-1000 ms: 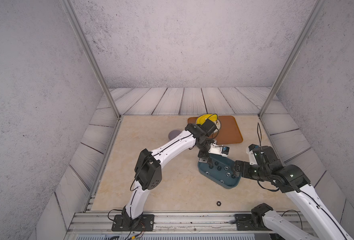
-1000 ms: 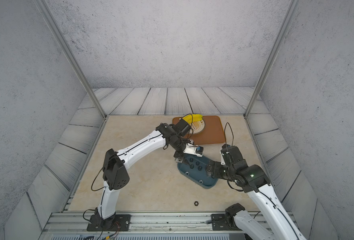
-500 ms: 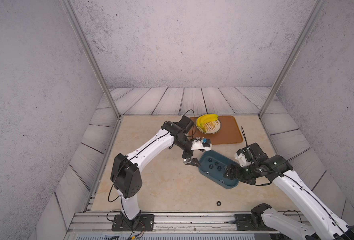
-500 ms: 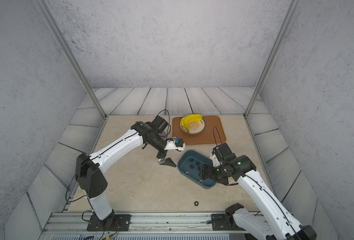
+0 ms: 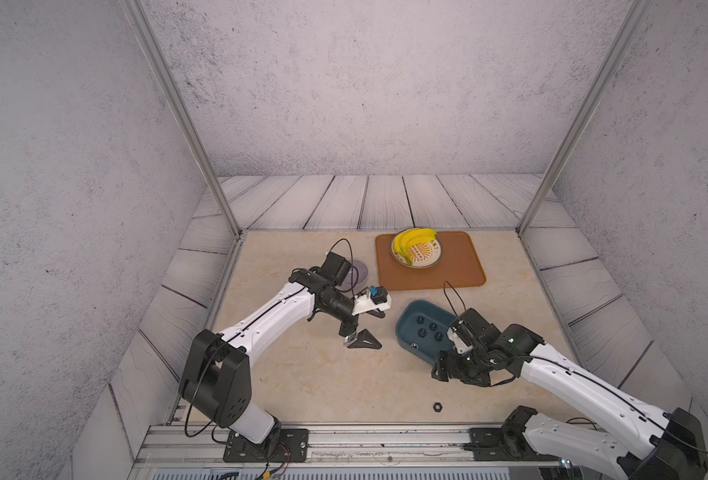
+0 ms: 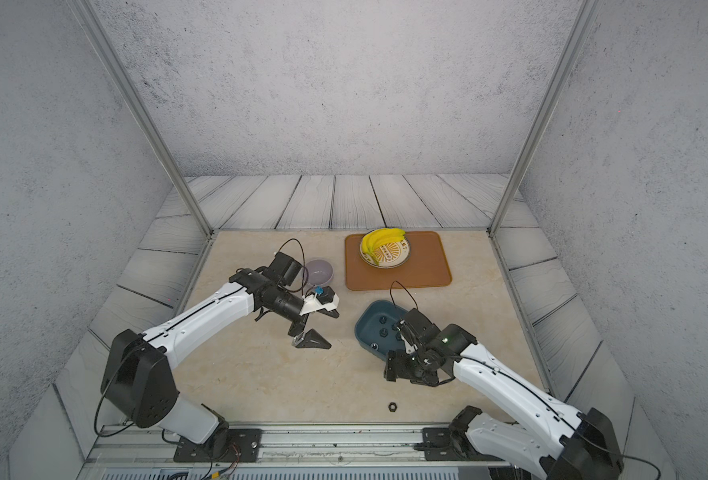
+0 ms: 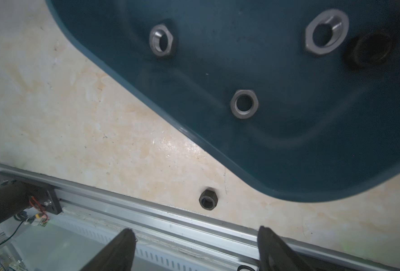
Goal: Put the nuts on the desktop into the storage box
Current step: Pick up the nut from the center of the board.
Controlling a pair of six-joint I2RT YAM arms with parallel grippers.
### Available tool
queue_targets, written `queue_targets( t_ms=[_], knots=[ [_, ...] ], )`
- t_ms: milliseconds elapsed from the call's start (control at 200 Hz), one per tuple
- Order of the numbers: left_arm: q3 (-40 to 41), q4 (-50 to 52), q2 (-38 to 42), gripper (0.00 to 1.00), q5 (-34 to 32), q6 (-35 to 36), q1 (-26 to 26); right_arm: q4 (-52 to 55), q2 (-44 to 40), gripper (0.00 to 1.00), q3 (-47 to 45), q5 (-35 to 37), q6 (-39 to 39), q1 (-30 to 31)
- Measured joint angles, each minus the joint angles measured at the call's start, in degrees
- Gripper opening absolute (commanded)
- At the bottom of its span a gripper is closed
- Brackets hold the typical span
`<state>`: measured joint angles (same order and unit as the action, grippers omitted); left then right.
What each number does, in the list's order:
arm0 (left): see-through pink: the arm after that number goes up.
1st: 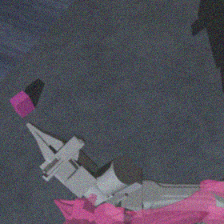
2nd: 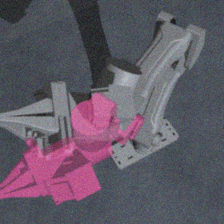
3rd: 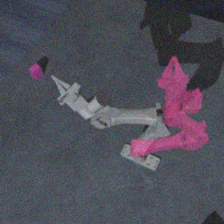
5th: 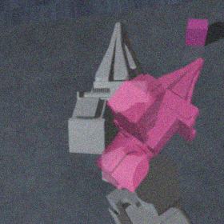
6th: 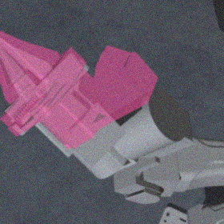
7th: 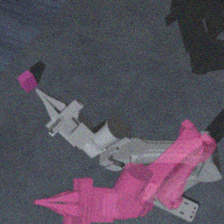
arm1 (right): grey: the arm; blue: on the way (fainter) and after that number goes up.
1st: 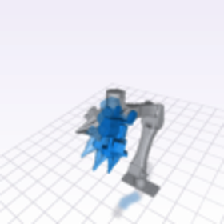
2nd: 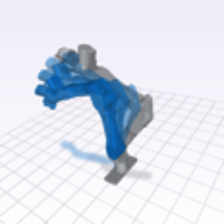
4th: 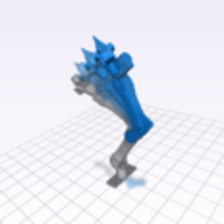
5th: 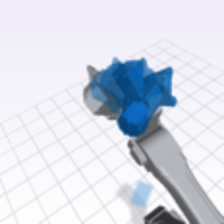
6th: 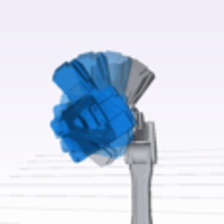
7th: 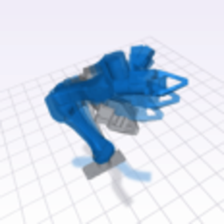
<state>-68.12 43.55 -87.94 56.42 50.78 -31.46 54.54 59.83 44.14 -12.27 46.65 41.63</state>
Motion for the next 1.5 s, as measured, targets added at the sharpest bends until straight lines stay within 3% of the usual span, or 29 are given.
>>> queue_targets(
  t_ms=[405, 540, 741, 1041, 1501],
  knots=[
    [18.8, -9.3, 3.6, 0.98, 2.4, 5.1, 0.2, -4.3, 10.3, 0.87, -2.0, 7.1, 4.6, 11.7],
    [20.0, -12.6, 3.6, 0.98, 0.5, 5.9, -0.3, -5.8, 11.2, 0.83, -3.8, 8.0, 6.5, 13.9],
    [20.3, -14.8, 3.4, 0.98, -4.7, 8.1, -3.8, -8.3, 12.0, 0.69, -6.4, 8.2, 8.7, 15.8],
    [20.3, -14.6, 2.1, 0.98, -7.2, 9.4, -5.3, -12.1, 14.4, 0.56, -7.2, 10.2, 12.0, 18.6],
    [20.1, -13.3, 1.2, 0.98, -7.8, 9.9, -6.3, -9.9, 17.4, 0.55, -6.2, 11.0, 13.3, 21.2]
  ],
)
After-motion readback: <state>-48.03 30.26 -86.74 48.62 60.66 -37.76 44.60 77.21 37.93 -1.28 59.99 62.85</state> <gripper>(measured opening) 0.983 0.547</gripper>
